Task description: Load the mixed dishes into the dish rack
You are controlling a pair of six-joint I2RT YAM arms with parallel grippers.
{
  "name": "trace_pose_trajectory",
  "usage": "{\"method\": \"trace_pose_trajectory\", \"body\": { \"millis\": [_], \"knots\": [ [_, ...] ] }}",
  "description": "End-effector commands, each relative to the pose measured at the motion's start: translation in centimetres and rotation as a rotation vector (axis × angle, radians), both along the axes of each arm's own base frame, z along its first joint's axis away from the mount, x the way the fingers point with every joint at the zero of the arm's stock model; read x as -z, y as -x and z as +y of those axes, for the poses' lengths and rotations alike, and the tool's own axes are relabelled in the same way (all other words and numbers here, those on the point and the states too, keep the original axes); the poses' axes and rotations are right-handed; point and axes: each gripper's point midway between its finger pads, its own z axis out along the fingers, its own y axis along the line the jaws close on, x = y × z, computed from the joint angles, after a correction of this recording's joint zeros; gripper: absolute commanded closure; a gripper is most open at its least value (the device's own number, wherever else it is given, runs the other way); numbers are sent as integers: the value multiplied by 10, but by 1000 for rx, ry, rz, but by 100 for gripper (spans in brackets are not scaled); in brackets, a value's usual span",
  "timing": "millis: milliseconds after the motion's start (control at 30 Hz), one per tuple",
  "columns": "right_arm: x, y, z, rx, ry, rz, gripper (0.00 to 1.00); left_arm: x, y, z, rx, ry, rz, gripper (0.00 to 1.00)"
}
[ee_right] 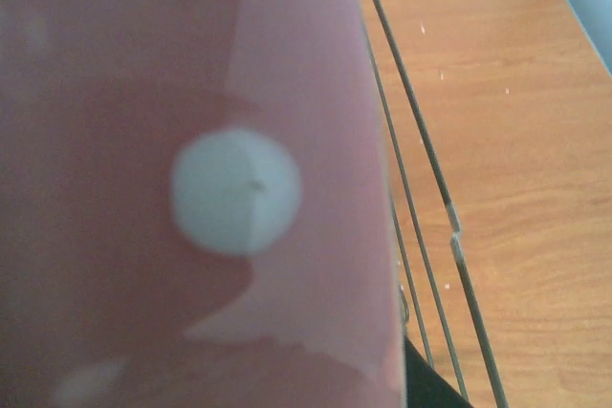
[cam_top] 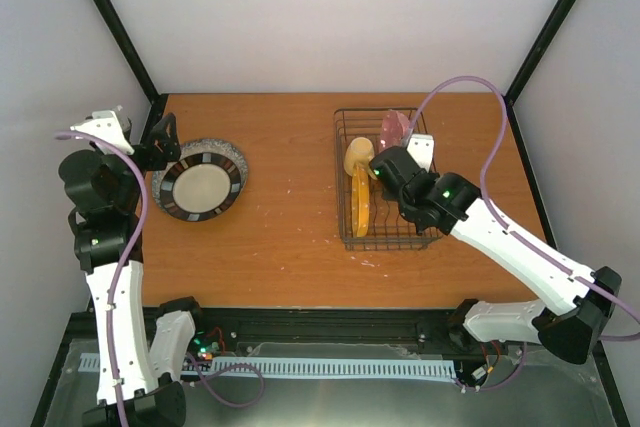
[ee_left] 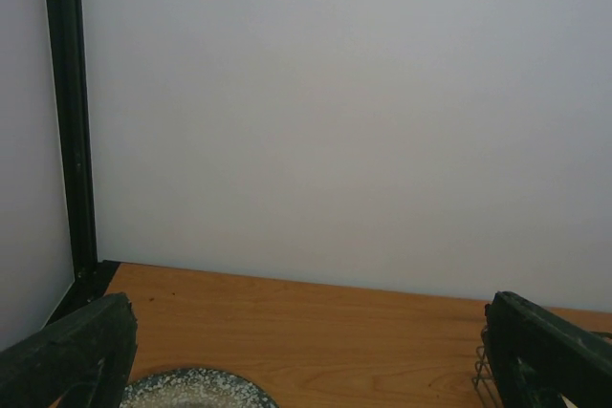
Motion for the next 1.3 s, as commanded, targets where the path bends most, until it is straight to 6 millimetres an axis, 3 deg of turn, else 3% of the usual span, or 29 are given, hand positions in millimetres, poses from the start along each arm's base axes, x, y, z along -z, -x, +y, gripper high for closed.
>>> {"method": "trace_pose_trajectory", "body": {
  "millis": [0,467,1033,1267],
  "knots": [
    [-19,-5,-2,87,-131,-98,97,2,4,3,-27,-37,9,0],
    [49,-1,3,89,-97,13,97,11,8,4,-33,-43,21,0],
    [106,2,10,68,-27,145,97,17,12,6,-53,-70,26,0],
    [126,3,22,19,-5,212,97,24,11,7,-55,-65,37,0]
  ]
}}
